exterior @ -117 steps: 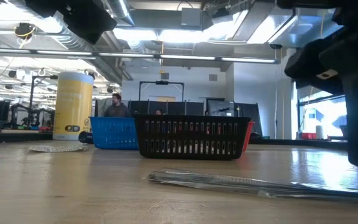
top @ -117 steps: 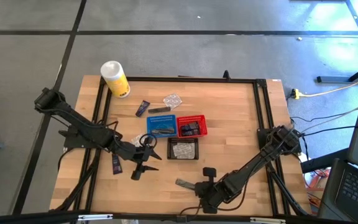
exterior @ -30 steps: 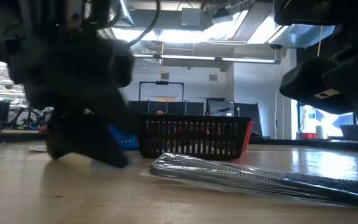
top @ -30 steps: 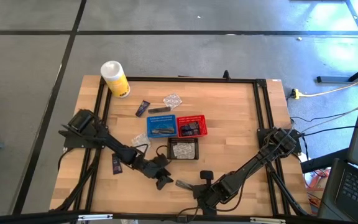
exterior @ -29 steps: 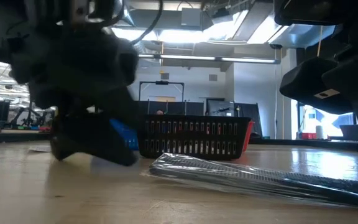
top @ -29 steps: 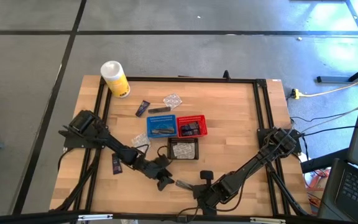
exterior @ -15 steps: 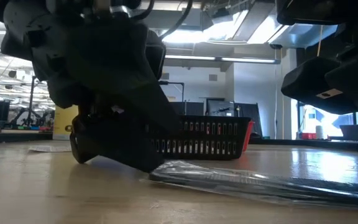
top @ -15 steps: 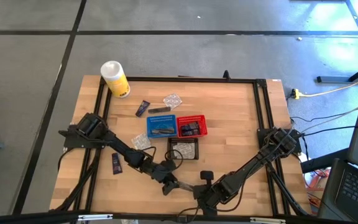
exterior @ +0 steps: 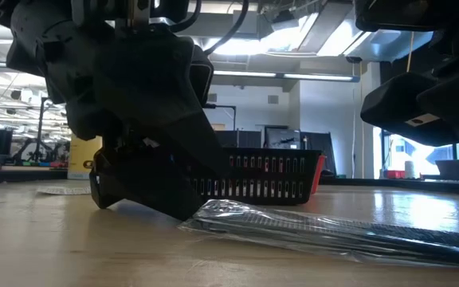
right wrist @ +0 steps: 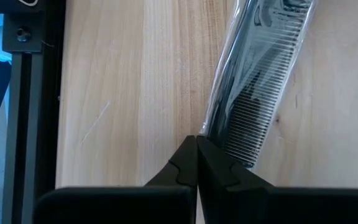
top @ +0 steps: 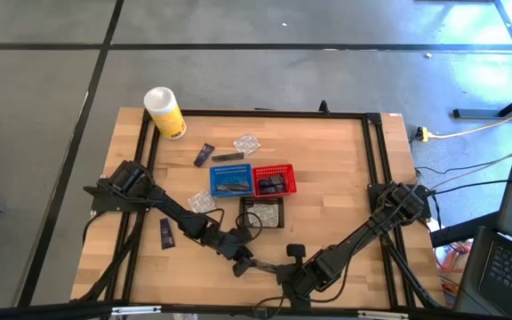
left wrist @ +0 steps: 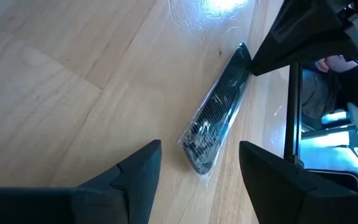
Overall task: Pick & Place Travel size toiletries
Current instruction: Put the black comb into the blue bin
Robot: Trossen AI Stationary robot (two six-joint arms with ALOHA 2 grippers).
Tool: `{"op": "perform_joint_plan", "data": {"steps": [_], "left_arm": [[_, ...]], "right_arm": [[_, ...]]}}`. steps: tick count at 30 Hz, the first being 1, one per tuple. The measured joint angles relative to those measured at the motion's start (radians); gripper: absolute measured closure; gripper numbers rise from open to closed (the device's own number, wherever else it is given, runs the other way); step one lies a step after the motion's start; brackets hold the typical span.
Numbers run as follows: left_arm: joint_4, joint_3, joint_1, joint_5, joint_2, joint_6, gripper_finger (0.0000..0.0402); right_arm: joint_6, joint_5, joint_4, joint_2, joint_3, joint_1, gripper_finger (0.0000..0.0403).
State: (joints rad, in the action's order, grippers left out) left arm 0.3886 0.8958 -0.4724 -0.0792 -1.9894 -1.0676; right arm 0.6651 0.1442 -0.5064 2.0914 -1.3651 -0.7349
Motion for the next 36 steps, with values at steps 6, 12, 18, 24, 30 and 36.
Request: {"op": "perform_joint_plan", "data": {"steps": [6, 12, 18, 24, 30, 36], "left_arm": [[-0.045, 0.025, 0.000, 0.002, -0.008, -0.002, 0.0216], [-0.014, 0.025, -0.004, 0.012, -0.011, 0.026, 0.0244], [0.003, 0.025, -0.005, 0.019, -0.012, 0.026, 0.0254], [0.009, 0.025, -0.005, 0.025, -0.012, 0.026, 0.0253], [0.012, 0.025, -0.004, 0.031, -0.012, 0.026, 0.0267], [0.062, 0.025, -0.005, 0.046, -0.014, 0.036, 0.0299]], "right_arm": [[0.000, 0.001, 0.000, 0.000, 0.000, 0.000, 0.0403], [-0.001, 0.001, 0.000, 0.000, 0.000, 0.000, 0.0403], [-0.019, 0.001, 0.002, 0.000, 0.000, 0.004, 0.0403], [-0.035, -0.006, 0.007, 0.000, 0.001, 0.013, 0.0403], [-0.041, -0.002, 0.009, 0.000, 0.001, 0.015, 0.0403], [-0.041, 0.000, 0.011, 0.000, 0.001, 0.015, 0.0403]]}}
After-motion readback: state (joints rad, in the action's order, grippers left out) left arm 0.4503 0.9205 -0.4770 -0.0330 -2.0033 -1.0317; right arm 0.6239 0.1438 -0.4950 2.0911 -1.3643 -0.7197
